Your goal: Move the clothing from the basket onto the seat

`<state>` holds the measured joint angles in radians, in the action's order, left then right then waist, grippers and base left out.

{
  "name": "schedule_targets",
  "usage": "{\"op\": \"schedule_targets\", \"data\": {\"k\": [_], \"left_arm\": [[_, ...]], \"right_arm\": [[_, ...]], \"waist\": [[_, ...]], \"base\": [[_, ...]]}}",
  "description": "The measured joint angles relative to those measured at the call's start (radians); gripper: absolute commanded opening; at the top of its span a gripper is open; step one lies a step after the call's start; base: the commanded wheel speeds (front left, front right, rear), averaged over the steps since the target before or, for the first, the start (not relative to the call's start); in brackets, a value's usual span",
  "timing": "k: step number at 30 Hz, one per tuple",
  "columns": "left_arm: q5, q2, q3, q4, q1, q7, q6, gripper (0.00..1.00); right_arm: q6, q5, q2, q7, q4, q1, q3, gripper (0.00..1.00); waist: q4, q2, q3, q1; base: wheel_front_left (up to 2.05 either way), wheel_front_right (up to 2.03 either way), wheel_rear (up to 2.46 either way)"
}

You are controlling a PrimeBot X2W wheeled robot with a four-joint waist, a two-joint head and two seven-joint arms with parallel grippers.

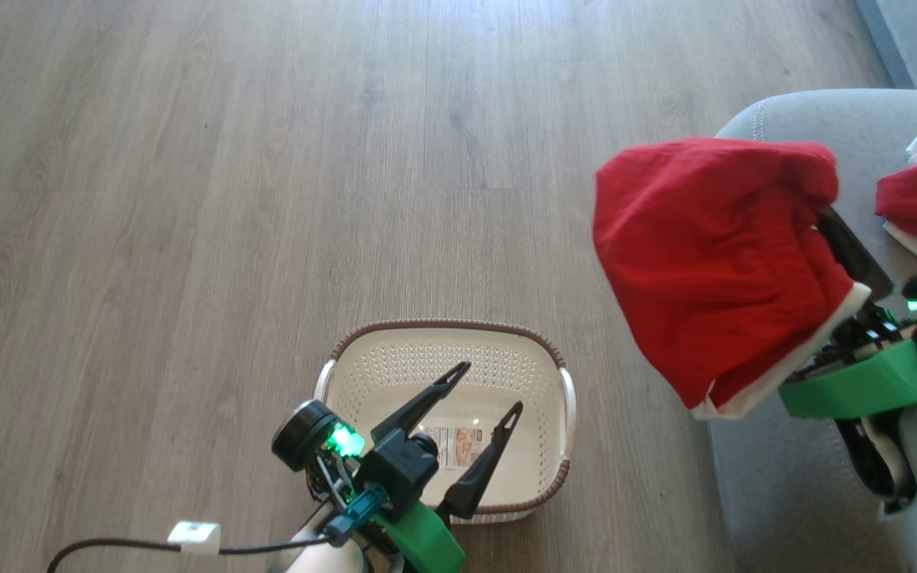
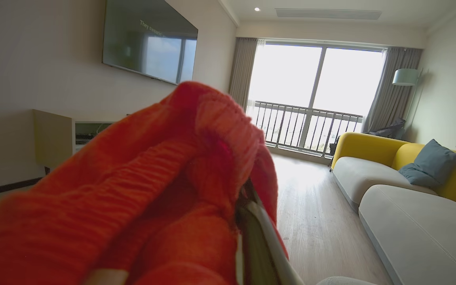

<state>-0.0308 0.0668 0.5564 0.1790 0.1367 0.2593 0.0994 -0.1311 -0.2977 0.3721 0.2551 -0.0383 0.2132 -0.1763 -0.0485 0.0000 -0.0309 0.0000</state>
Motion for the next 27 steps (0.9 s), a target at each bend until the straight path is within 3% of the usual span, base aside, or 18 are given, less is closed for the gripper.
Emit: {"op": "schedule_targets", "data": {"k": [11,27], "left_arm": [[0.006,0.001,0.03,0.024,-0.043,0.0,0.012,1.0],[0.006,0.0,0.021,0.022,-0.043,-0.003,0.012,1.0]], "right_arm": [[0.0,0.003,-0.054,0.0,-0.001,-0.081,0.074,0.0],[0.0,0.006,-0.055,0.0,0.0,-0.082,0.081,0.0]], "waist": [[0.015,0.0,-0.003,0.0],[0.062,0.0,0.003,0.0]], "base": [[0.0,0.0,0.0],[0.0,0.0,0.0]]}}
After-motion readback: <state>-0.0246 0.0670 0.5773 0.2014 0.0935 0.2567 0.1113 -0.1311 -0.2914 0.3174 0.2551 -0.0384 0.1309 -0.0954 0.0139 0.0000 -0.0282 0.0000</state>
